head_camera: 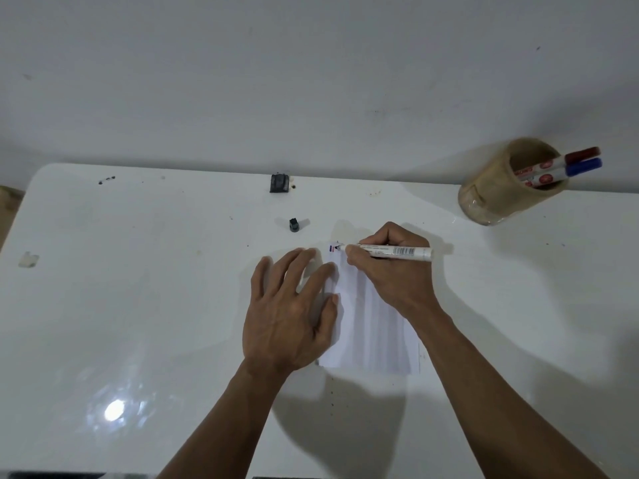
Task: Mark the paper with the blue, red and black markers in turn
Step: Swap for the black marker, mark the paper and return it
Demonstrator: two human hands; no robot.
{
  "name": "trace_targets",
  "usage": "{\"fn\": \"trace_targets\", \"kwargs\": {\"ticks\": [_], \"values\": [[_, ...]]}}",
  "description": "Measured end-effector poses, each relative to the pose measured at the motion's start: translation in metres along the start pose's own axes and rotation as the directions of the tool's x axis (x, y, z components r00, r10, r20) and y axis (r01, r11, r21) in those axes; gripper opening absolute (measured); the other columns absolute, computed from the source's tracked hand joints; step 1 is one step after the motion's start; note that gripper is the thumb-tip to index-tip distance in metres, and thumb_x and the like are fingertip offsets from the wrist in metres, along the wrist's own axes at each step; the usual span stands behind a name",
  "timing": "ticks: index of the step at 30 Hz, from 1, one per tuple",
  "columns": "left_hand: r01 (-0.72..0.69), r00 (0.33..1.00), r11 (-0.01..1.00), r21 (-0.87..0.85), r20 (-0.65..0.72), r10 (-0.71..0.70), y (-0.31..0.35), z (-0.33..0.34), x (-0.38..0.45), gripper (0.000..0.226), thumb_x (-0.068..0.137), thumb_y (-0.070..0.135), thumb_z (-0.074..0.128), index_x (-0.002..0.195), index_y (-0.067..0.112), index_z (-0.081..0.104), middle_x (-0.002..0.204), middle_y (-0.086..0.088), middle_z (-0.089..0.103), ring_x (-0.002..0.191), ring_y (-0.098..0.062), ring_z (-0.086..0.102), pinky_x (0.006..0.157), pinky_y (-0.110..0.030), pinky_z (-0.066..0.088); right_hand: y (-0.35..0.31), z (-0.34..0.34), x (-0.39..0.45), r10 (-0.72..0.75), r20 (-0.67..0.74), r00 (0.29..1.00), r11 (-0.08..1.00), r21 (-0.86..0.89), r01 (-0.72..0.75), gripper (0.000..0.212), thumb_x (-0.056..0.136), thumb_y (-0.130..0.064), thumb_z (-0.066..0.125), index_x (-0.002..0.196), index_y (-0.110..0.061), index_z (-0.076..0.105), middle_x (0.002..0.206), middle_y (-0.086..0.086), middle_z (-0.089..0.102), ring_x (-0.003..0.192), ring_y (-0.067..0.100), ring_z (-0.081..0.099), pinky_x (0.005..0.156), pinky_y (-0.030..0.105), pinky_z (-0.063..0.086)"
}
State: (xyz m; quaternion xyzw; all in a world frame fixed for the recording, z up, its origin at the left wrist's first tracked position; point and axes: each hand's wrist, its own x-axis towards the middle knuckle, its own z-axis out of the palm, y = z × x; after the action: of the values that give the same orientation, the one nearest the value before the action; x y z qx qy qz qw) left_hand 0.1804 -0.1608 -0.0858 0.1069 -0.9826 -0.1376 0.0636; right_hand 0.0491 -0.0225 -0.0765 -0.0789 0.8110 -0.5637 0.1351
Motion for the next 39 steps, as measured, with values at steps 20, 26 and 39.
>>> {"fn": "trace_targets", "kwargs": {"ticks": [20,26,39], "values": [[-0.007,1.000,1.000,-0.022,-0.025,0.007,-0.001,0.004,-0.001,0.045,0.092,0.046,0.049,0.132,0.027,0.059,0.144,-0.005,0.055,0.137,-0.025,0.047,0.115,-0.054,0.030,-0.010,-0.004,-0.001,0.041,0.037,0.998,0.997,0.060,-0.043,0.020,0.078,-0.008,0.085,0.072,-0.005,0.066,0.074,0.009,0.077,0.072,0.032,0.076,0.065,0.047,0.062],[-0.001,1.000,0.996,-0.094,-0.020,-0.001,0.005,-0.008,-0.001,0.042,0.093,0.043,0.052,0.130,0.026,0.059,0.142,-0.003,0.056,0.135,-0.022,0.048,0.114,-0.051,0.031,-0.039,-0.019,-0.006,0.114,0.059,0.992,0.930,0.346,-0.128,0.019,0.081,0.005,0.081,0.080,-0.009,0.068,0.079,0.004,0.075,0.075,0.024,0.075,0.069,0.041,0.063],[0.303,0.943,0.951,-0.060,0.159,-0.291,-0.006,-0.053,0.085,0.039,0.097,0.024,0.054,0.136,0.021,0.052,0.126,-0.005,0.056,0.120,-0.028,0.049,0.092,-0.042,0.044,-0.075,-0.048,-0.023,0.231,0.078,0.970,0.788,0.570,-0.234,0.017,0.088,-0.001,0.075,0.101,-0.011,0.077,0.104,0.010,0.081,0.097,0.027,0.076,0.068,0.030,0.060]]}}
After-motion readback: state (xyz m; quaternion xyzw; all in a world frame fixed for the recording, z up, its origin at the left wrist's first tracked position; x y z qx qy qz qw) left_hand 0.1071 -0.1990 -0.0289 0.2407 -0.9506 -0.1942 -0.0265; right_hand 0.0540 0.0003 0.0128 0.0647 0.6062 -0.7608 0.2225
